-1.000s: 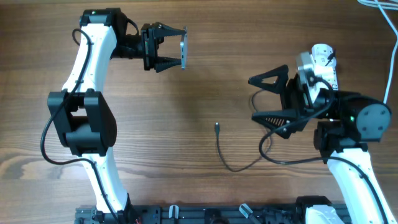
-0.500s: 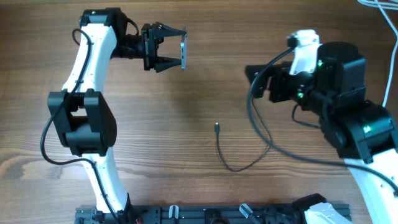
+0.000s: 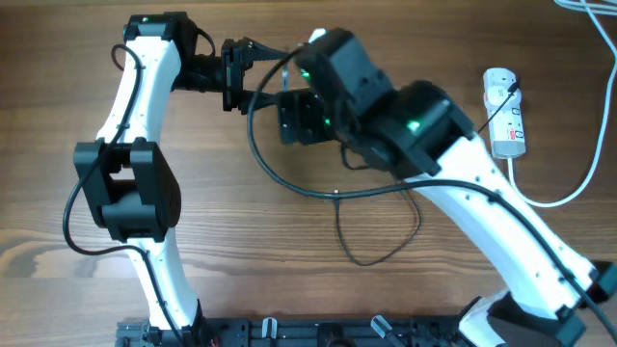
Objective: Plug charger to phone and switch on socket
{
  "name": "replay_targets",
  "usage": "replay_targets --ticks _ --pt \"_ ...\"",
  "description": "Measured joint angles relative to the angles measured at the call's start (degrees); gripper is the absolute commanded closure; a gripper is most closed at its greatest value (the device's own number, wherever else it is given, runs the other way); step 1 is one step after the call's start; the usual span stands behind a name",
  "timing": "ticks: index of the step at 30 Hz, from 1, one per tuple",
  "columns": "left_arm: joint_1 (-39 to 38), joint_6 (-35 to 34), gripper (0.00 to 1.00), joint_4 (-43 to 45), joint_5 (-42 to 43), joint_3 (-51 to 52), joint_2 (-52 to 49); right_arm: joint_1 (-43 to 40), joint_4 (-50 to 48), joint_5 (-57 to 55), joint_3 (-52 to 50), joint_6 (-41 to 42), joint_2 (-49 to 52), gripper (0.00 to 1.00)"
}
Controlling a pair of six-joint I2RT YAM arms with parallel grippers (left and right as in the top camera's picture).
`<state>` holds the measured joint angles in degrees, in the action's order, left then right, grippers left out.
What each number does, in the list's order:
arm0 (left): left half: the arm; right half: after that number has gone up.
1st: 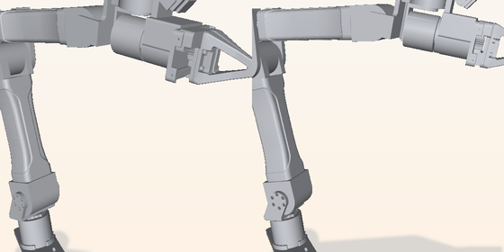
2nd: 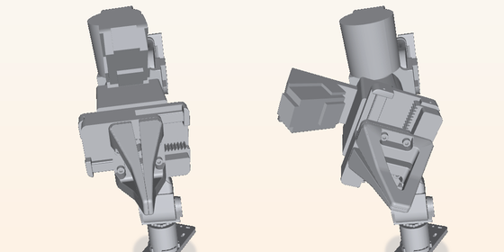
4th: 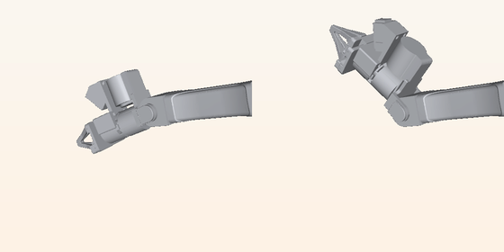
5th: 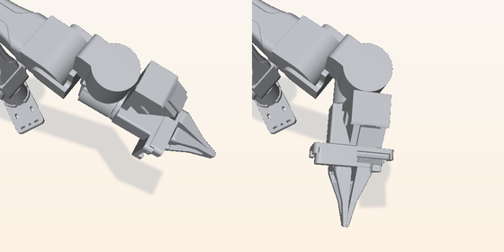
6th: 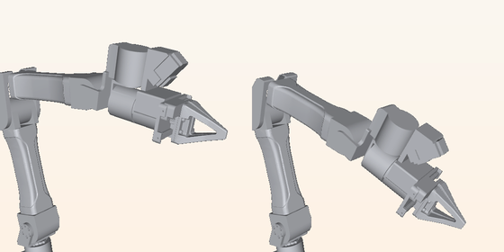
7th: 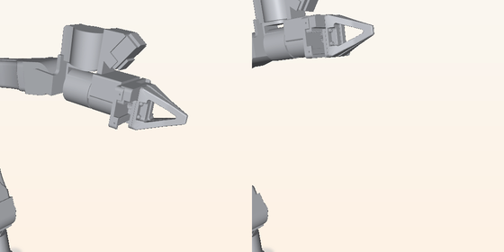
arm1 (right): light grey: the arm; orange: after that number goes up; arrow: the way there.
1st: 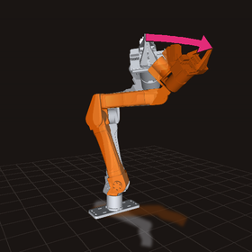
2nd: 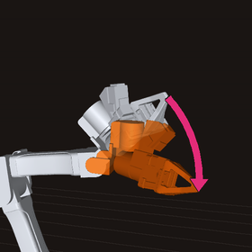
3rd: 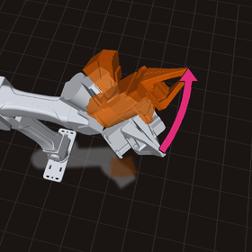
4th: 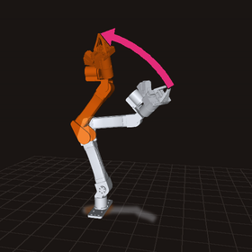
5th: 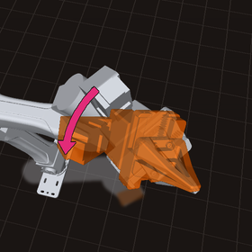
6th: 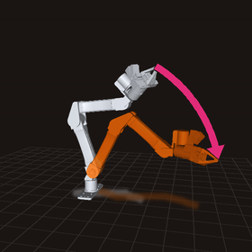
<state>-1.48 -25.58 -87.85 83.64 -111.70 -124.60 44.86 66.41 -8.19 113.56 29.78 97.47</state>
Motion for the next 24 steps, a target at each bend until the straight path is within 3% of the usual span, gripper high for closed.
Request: replay_targets --ticks 2,8,9,11,15,24 --pt "0.0 0.0 0.35 0.0 -0.8 0.0 0.0 1.8 -2.6 -1.4 0.6 2.0 1.2 0.17" --pt "0.0 -0.3 0.35 0.0 -1.3 0.0 0.0 4.8 -5.8 -9.4 0.9 6.4 4.4 0.17" --pt "0.0 -0.3 0.35 0.0 -1.3 0.0 0.0 4.8 -5.8 -10.3 0.9 6.9 5.1 0.20" --pt "0.0 -0.5 0.35 0.0 -1.3 0.0 0.0 4.8 -6.1 -11.8 0.9 7.9 6.8 0.38" --pt "0.0 -0.5 0.35 0.0 -1.3 0.0 0.0 4.8 -8.9 -12.9 0.9 8.8 8.4 0.49" --pt "0.0 -1.3 0.35 0.0 -1.3 0.0 0.0 4.8 -9.7 -17.0 0.9 9.0 10.1 0.52"
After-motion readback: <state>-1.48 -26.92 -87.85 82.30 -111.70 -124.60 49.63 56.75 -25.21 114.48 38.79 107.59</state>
